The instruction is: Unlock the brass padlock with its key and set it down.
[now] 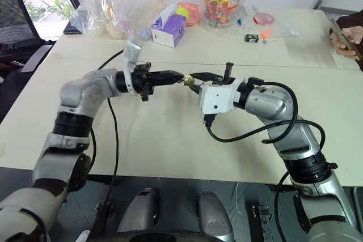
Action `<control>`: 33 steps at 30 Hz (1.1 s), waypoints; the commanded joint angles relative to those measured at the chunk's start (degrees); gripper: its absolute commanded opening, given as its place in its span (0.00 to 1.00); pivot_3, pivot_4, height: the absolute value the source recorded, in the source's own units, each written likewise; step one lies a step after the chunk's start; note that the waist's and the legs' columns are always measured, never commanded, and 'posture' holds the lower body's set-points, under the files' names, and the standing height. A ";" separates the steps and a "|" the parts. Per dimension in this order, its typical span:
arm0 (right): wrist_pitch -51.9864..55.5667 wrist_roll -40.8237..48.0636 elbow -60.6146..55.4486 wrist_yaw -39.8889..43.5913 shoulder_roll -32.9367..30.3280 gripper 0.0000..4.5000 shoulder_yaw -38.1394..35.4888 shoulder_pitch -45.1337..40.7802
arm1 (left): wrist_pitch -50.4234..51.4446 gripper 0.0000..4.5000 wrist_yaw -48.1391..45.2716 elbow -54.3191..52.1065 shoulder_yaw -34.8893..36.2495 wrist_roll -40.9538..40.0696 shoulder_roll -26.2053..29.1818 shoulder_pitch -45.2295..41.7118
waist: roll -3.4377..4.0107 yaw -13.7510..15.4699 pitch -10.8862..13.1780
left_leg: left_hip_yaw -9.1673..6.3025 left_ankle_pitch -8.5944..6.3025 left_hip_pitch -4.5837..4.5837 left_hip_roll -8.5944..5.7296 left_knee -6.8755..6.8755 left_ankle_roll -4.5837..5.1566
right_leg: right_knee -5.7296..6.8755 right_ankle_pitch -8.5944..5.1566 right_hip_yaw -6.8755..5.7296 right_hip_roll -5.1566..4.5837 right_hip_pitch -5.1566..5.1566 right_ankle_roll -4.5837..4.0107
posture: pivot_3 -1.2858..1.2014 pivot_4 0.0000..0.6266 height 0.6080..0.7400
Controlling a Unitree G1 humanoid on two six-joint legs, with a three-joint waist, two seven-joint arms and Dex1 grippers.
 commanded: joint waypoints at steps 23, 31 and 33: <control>0.73 0.56 -4.12 -0.03 0.21 0.15 -0.21 -0.08 | -3.30 0.74 2.90 2.37 -3.34 4.35 -2.86 -1.69 | 0.00 0.30 0.00 | 0.02 0.02 0.00 0.00 0.03 -0.05 | -0.01 0.00 0.00 -0.02 0.02 0.00 | 0.52 0.24 1.00; 1.60 0.29 -4.92 -0.23 0.25 0.15 -0.12 0.14 | -3.56 0.00 2.01 2.08 -4.13 4.99 -3.25 -1.67 | 0.00 0.29 0.00 | 0.02 0.03 0.00 0.00 0.03 -0.05 | -0.01 0.00 0.00 -0.02 0.02 0.00 | 0.52 0.24 1.00; 1.63 0.21 -4.96 -0.29 0.28 0.15 -0.10 0.08 | -3.42 0.00 1.51 1.64 -4.88 5.33 -3.03 -1.46 | 0.00 0.29 0.00 | 0.02 0.03 0.00 0.00 0.03 -0.05 | -0.01 0.00 0.00 -0.02 0.02 0.00 | 0.52 0.24 1.00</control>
